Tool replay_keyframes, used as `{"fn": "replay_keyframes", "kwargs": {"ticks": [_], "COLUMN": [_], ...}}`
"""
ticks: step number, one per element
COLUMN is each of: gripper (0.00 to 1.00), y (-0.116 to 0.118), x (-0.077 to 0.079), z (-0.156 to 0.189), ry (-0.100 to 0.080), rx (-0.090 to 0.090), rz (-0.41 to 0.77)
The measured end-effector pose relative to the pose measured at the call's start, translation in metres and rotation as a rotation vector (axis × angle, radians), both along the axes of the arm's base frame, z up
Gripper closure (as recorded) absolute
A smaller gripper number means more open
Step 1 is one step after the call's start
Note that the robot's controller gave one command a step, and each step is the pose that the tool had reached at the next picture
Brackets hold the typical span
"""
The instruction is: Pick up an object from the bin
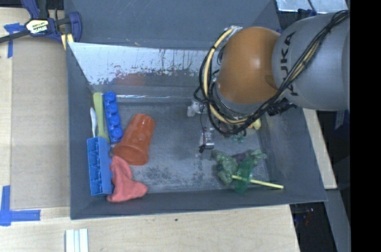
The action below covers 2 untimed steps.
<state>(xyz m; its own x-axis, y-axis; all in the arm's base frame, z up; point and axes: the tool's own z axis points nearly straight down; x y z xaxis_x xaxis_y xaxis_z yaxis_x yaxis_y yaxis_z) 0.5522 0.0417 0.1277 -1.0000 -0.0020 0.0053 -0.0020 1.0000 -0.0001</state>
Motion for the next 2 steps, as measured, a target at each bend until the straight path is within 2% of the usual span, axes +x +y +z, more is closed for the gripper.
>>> {"fn": "replay_keyframes", "kwargs": {"ticks": [1,2], "gripper": [0.00,0.00], "y": [0.000,0.037], "x": [0.002,-0.011], "z": [0.005,0.052], "ry": [-0.008,-0.004], "rx": [0.000,0.000], "rz": [-0.001,0.012]}}
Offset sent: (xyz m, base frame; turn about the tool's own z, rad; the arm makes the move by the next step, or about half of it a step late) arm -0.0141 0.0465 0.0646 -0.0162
